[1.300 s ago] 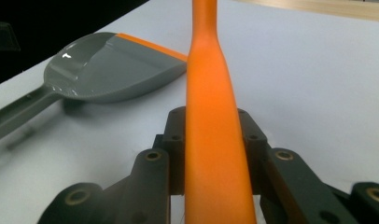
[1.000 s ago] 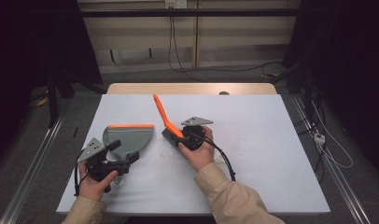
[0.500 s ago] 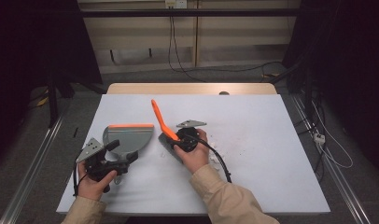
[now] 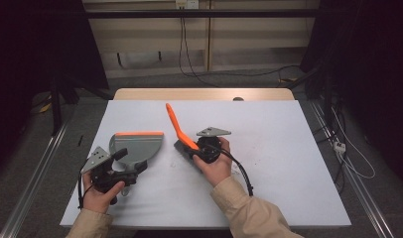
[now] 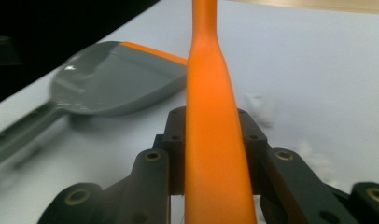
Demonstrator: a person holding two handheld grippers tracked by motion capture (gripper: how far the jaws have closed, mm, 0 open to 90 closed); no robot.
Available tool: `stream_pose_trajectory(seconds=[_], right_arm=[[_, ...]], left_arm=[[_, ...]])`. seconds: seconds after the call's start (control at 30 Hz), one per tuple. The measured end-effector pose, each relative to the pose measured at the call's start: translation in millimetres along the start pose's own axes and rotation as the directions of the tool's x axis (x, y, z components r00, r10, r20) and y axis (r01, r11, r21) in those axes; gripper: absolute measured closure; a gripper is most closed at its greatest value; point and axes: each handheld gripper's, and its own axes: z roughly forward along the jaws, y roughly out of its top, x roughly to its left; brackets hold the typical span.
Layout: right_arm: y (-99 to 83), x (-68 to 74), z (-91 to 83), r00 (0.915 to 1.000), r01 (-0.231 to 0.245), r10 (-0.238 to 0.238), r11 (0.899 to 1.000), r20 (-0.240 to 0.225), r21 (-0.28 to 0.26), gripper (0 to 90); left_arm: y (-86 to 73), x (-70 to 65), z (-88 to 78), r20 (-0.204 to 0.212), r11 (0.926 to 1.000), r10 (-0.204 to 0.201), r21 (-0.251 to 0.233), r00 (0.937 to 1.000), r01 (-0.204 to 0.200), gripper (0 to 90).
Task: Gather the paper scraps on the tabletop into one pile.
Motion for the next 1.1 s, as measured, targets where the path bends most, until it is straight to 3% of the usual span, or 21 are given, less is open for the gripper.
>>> stream_pose_trajectory(seconds=[0.2, 0.37, 0.73, 0.93, 1.1], right_arm=[[-8.3, 21.8, 9.9, 0.9975, -0.002, 0.004, 1.0, -0.071, 0.023, 71.6], [-19.8, 28.2, 17.4, 0.9961, 0.007, -0.001, 0.998, -0.089, 0.068, 71.6], [-24.7, -3.9, -9.0, 0.9999, -0.017, 0.017, 0.997, 0.0, 0.075, 71.6], [-22.1, -16.4, -21.0, 0.9979, 0.019, -0.023, 0.997, 0.061, 0.076, 71.6], [-14.8, -21.5, -28.2, 0.9976, 0.009, -0.012, 0.999, 0.068, 0.047, 71.6]], left_arm=[[-0.8, 1.5, 0.1, -0.002, 1.0, -0.007, 0.0, 1.0, 0.007, 6.3], [-1.0, 1.3, 0.4, -0.002, 1.0, -0.002, 0.004, 1.0, 0.002, 6.3], [-1.0, -0.6, 1.1, 0.0, 1.0, -0.002, 0.004, 1.0, 0.002, 6.3], [-0.8, -1.0, 1.3, 0.0, 1.0, 0.002, 0.005, 1.0, -0.002, 6.3], [-0.9, -1.3, 1.6, 0.002, 1.0, 0.001, 0.006, 1.0, -0.001, 6.3]])
